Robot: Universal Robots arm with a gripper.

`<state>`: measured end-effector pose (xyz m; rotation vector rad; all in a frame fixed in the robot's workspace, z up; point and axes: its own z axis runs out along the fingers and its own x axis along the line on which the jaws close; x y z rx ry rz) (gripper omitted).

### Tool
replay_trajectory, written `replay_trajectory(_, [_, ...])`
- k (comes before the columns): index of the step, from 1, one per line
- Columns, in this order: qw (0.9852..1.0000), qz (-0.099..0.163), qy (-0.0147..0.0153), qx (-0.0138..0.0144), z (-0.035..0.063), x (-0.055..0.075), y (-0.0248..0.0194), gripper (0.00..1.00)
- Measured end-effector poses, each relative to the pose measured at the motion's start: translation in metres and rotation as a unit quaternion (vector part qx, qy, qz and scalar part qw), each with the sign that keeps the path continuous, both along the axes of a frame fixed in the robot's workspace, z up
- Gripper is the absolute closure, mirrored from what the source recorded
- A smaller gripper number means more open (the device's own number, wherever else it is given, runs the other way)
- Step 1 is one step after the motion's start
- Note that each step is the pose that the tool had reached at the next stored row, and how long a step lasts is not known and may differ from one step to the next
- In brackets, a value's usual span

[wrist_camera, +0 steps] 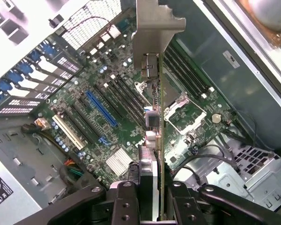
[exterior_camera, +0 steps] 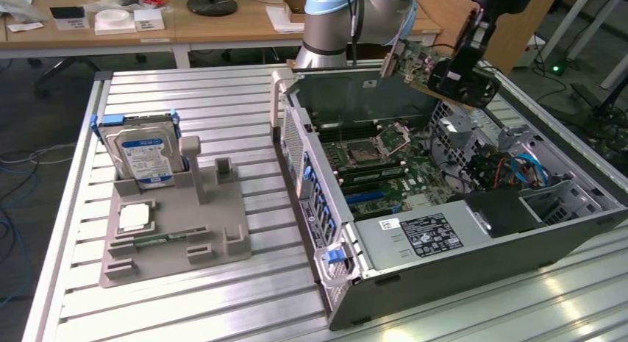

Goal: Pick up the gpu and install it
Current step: 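Insert the gpu into the slot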

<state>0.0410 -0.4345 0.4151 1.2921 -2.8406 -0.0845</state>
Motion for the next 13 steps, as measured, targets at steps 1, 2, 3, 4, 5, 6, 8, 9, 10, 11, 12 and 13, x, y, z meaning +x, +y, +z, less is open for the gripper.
replay_trajectory(1, [1.0000, 0.004, 0.0000, 0.0000, 0.0000, 0.0000, 0.0000, 0.72])
replay_trajectory(2, [1.0000, 0.009, 0.0000, 0.0000, 0.0000, 0.0000, 0.0000, 0.72])
replay_trajectory(3, [0.9999, 0.013, 0.0000, 0.0000, 0.0000, 0.0000, 0.0000, 0.72])
replay_trajectory(4, [0.9998, 0.018, 0.0000, 0.0000, 0.0000, 0.0000, 0.0000, 0.72])
replay_trajectory(5, [0.9998, 0.022, 0.0000, 0.0000, 0.0000, 0.0000, 0.0000, 0.72])
replay_trajectory(6, [0.9996, 0.027, 0.0000, 0.0000, 0.0000, 0.0000, 0.0000, 0.72])
replay_trajectory(8, [0.9993, 0.036, 0.0000, 0.0000, 0.0000, 0.0000, 0.0000, 0.72])
replay_trajectory(9, [0.9992, 0.040, 0.0000, 0.0000, 0.0000, 0.0000, 0.0000, 0.72])
replay_trajectory(10, [0.9990, 0.045, 0.0000, 0.0000, 0.0000, 0.0000, 0.0000, 0.72])
replay_trajectory(11, [0.9988, 0.049, 0.0000, 0.0000, 0.0000, 0.0000, 0.0000, 0.72])
replay_trajectory(12, [0.9986, 0.053, 0.0000, 0.0000, 0.0000, 0.0000, 0.0000, 0.72])
replay_trajectory(13, [0.9984, 0.057, 0.0000, 0.0000, 0.0000, 0.0000, 0.0000, 0.72])
